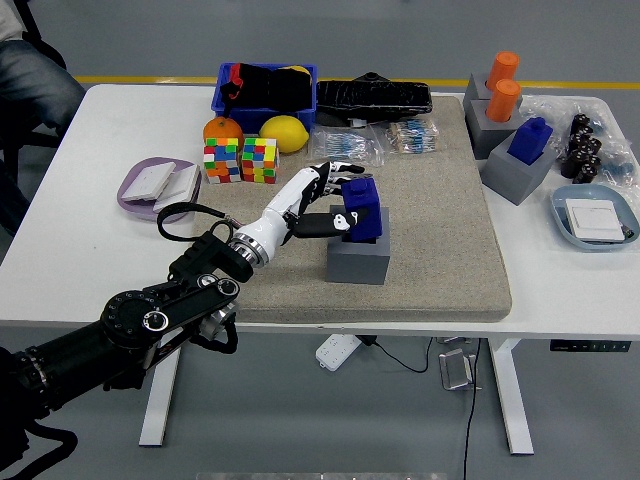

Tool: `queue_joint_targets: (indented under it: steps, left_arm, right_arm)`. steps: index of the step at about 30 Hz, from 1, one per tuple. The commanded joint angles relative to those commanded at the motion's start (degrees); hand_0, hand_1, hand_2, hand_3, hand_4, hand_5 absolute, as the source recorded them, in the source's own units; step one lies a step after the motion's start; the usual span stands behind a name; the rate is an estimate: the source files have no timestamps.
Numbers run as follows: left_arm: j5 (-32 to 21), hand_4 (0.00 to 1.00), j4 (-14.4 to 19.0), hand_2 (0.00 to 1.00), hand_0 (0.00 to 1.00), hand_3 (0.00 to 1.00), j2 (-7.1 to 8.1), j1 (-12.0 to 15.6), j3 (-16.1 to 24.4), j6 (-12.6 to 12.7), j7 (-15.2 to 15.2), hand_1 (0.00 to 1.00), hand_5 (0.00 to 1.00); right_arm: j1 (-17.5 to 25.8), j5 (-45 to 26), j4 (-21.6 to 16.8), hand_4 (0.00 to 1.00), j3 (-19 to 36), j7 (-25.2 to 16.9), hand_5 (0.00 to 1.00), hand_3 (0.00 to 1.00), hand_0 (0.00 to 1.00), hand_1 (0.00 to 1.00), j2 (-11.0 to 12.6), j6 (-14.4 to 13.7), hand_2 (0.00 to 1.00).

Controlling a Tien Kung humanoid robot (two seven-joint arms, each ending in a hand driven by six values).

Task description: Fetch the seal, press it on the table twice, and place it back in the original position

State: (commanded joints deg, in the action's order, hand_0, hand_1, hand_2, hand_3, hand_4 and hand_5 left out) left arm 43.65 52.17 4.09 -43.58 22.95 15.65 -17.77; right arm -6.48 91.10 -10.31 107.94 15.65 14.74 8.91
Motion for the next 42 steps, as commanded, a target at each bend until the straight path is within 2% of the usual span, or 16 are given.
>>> queue_joint_targets:
  steps: [6, 7, 17, 42]
  left_arm:
    - [1.27, 0.610, 0.17, 0.498, 0.825, 0.764, 0.81, -1.49, -0.42, -1.42, 1.44, 0.560, 0.002]
    - [1.37, 0.570, 0.17, 0.483, 0.825, 0.763, 0.95, -1.66, -0.53, -1.79, 1.69, 0.544, 0.002]
    - [3.04, 0.566, 0.91, 0.479, 0.823, 0.762, 1.86, -2.89, -2.15, -4.43, 4.01, 0.539, 0.002]
    - [4.01, 0.544, -0.21, 0.466, 0.822, 0.752, 3.00, -6.11, -5.03, -5.13, 4.39, 0.530, 0.002]
  right_arm:
    - [-0.09, -0.09, 0.00, 0.862, 0.02, -0.02, 0.529, 0.753, 0.888, 0.750, 0.04, 0.02, 0.732]
    - [-0.09, -0.09, 0.00, 0.863, 0.04, -0.01, 0.530, 0.753, 0.888, 0.751, 0.05, 0.02, 0.732]
    - [-0.10, 0.03, 0.00, 0.863, 0.09, 0.03, 0.530, 0.753, 0.888, 0.751, 0.11, 0.05, 0.732]
    - [-0.30, 0.08, 0.00, 0.865, -0.51, -0.11, 0.531, 0.753, 0.889, 0.751, 0.30, 0.17, 0.729]
